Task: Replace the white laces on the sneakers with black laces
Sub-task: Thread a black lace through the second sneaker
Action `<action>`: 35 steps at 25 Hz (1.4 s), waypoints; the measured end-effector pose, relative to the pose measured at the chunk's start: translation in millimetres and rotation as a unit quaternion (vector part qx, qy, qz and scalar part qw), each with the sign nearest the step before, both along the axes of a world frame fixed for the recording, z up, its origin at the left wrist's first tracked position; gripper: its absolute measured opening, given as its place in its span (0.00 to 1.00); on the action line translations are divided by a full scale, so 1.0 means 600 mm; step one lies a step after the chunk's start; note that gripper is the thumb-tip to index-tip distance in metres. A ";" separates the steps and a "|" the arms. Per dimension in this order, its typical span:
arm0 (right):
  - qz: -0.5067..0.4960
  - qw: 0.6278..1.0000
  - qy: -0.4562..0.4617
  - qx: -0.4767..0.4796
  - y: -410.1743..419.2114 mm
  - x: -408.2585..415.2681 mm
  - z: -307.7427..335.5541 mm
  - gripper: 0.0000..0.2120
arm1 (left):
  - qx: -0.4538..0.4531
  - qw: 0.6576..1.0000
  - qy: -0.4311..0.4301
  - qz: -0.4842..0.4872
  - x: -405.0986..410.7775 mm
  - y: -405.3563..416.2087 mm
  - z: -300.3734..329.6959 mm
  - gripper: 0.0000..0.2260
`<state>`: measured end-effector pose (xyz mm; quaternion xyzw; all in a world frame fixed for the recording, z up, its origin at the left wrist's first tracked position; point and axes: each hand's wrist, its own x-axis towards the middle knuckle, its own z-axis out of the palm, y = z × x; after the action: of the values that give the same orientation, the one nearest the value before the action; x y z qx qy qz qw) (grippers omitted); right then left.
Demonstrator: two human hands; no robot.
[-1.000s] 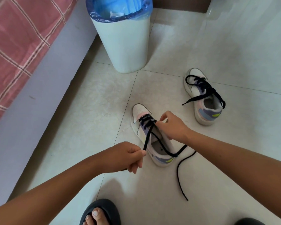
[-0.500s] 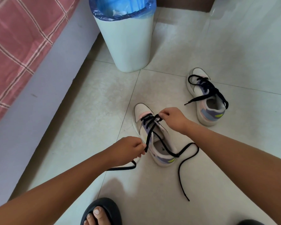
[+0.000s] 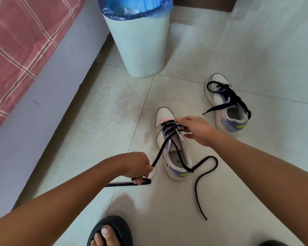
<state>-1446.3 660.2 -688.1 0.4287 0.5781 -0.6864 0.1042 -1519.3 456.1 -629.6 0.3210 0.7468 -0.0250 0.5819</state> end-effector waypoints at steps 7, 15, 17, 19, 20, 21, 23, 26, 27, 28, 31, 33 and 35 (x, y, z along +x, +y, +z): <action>0.028 0.980 0.009 0.196 -0.003 0.008 0.004 0.04 | 0.016 0.999 0.028 0.041 -0.008 0.042 -0.009 0.23; 0.199 0.920 0.010 0.338 -0.060 0.064 0.012 0.13 | 0.209 0.946 0.162 0.188 0.006 0.109 -0.039 0.13; 0.157 0.934 0.001 0.320 -0.057 0.061 0.006 0.13 | 0.165 0.959 0.126 0.192 0.010 0.121 -0.036 0.17; 0.140 0.941 -0.003 0.308 -0.056 0.060 0.007 0.12 | 0.139 0.971 0.095 0.168 0.003 0.124 -0.032 0.12; 0.139 0.942 -0.001 0.304 -0.057 0.061 0.006 0.12 | 0.133 0.974 0.074 0.170 -0.002 0.123 -0.030 0.10; 0.141 0.943 -0.001 0.302 -0.058 0.062 0.006 0.12 | 0.133 0.973 0.047 0.183 -0.007 0.121 -0.030 0.13; 0.148 0.940 -0.008 0.308 -0.057 0.061 0.006 0.12 | 0.159 0.963 -0.039 0.216 -0.011 0.114 -0.031 0.16; 0.121 0.944 -0.028 0.305 -0.050 0.057 0.007 0.13 | 0.199 0.949 -0.137 0.203 -0.002 0.086 -0.021 0.15; 0.105 0.949 -0.031 0.294 -0.049 0.056 0.008 0.12 | 0.199 0.946 -0.156 0.203 0.000 0.074 -0.018 0.15; 0.099 0.953 -0.031 0.286 -0.050 0.054 0.008 0.12 | 0.193 0.944 -0.170 0.207 -0.002 0.061 -0.018 0.16; 0.119 0.951 -0.041 0.284 -0.058 0.053 0.007 0.10 | 0.185 0.949 -0.147 0.208 -0.007 0.034 -0.020 0.15; 0.122 0.952 -0.041 0.279 -0.060 0.052 0.006 0.10 | 0.216 0.946 -0.106 0.215 -0.009 0.028 -0.019 0.13; 0.134 0.947 -0.043 0.288 -0.062 0.052 0.005 0.10 | 0.234 0.943 -0.113 0.209 -0.015 0.028 -0.013 0.12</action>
<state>-1415.1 622.8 -685.3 0.3880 0.7983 -0.4513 0.0922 -1528.1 472.7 -637.6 0.2857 0.7110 0.3088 0.5635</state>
